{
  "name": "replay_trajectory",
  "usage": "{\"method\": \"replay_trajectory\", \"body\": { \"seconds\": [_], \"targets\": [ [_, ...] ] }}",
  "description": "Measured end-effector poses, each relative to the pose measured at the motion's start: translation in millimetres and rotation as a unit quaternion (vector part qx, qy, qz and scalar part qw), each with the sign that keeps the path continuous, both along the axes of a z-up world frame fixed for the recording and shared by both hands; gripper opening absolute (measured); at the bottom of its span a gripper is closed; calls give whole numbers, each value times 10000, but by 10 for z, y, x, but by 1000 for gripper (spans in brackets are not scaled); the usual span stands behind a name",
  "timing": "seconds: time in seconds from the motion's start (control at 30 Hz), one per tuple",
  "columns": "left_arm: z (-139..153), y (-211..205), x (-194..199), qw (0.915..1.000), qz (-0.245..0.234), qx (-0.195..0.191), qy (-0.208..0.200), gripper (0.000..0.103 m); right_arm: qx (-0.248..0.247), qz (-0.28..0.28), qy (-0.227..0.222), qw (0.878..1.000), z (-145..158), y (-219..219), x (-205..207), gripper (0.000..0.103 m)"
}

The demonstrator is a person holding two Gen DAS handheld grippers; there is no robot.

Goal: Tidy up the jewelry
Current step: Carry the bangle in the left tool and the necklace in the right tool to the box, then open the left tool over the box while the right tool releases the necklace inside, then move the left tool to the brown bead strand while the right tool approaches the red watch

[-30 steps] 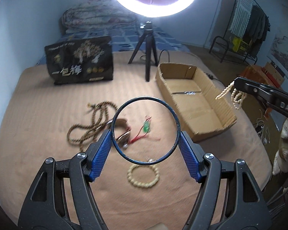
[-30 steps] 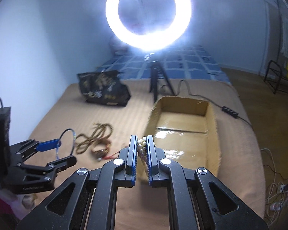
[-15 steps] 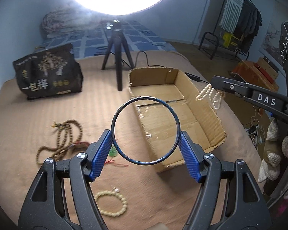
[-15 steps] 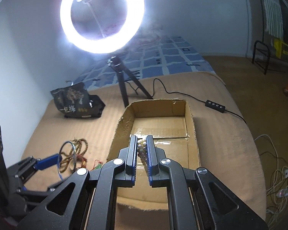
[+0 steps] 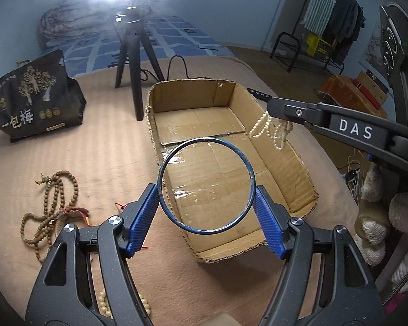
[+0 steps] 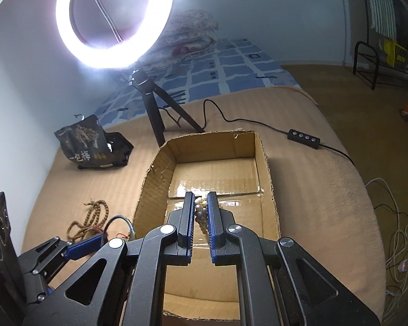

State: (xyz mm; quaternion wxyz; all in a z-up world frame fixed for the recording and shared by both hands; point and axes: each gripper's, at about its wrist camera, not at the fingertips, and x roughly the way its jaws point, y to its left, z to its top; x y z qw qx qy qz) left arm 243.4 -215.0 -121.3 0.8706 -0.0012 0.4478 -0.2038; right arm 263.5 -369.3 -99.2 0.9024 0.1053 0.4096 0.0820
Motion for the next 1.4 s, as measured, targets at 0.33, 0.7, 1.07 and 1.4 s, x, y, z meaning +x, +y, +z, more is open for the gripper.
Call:
{"method": "replay_trajectory", "body": {
  "seconds": [0.33, 0.7, 1.07, 1.4],
  "targets": [
    [-36, -4, 13, 9998, -37, -80, 204, 81, -40, -73, 9, 10000, 11, 12, -1, 39],
    [47, 87, -93, 9999, 36, 3, 102, 81, -25, -289, -155, 9995, 125, -53, -91, 55],
    [204, 431, -183, 9996, 295, 6, -53, 81, -105, -274, -343, 9990, 310, 55, -259, 55],
    [403, 829, -260, 9983, 525, -23, -253, 81, -308, -52, -469, 9984, 453, 301, -401, 66]
  ]
}}
